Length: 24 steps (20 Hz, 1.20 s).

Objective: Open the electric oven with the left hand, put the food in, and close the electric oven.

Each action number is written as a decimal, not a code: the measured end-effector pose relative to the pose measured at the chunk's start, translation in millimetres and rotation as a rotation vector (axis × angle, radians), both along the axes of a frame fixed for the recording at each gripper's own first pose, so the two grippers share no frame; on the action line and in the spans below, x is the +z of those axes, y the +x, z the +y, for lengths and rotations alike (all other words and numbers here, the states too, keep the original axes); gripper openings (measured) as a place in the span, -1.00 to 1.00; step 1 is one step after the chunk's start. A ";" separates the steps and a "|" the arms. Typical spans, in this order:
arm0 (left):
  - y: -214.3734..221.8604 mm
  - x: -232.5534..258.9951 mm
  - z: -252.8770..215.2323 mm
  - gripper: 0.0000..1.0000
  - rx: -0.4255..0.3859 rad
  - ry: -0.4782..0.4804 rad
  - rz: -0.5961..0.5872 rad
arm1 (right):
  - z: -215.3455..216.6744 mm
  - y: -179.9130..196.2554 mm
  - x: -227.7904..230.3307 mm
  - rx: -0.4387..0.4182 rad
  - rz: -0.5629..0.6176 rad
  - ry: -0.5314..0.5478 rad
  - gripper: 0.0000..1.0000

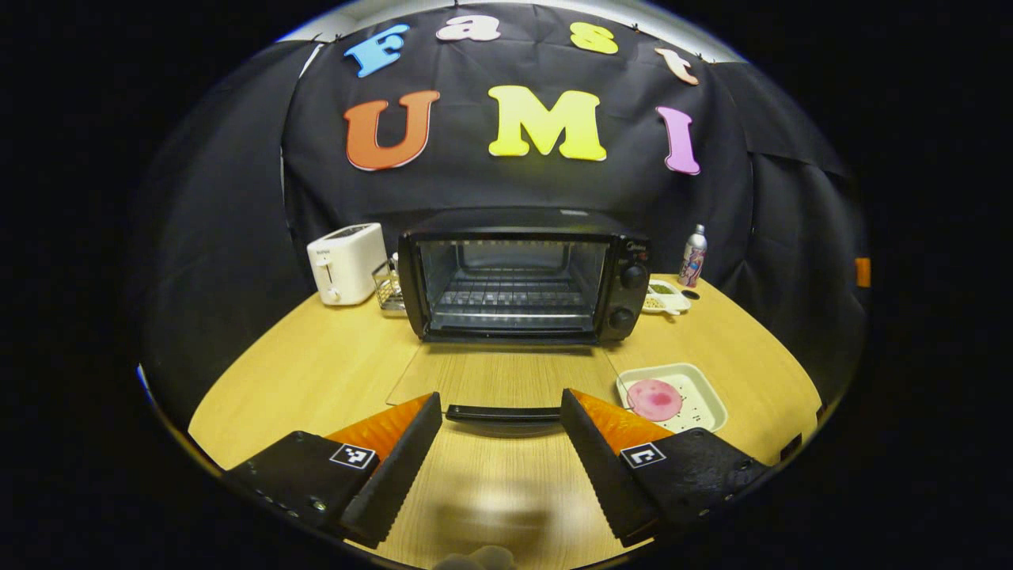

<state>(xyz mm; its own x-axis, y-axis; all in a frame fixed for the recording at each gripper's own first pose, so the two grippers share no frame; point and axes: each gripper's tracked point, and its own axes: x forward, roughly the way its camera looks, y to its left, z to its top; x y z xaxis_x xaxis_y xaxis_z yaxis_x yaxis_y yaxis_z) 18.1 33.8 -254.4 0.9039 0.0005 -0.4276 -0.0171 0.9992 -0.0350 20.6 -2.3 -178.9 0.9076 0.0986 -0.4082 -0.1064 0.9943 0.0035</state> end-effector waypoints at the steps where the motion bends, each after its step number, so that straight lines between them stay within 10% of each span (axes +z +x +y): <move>1: -7.3 11.8 0.0 0.93 0.002 0.008 -0.017 | 2.0 6.8 -6.6 0.016 0.012 -0.002 0.93; 11: -59.0 131.5 -11.6 0.93 0.071 0.039 -0.191 | 19.9 77.7 -111.0 0.097 0.266 0.085 0.91; 24: -105.1 161.4 -25.2 0.93 0.263 0.105 -0.188 | 47.0 121.2 -230.9 0.134 0.640 0.140 0.08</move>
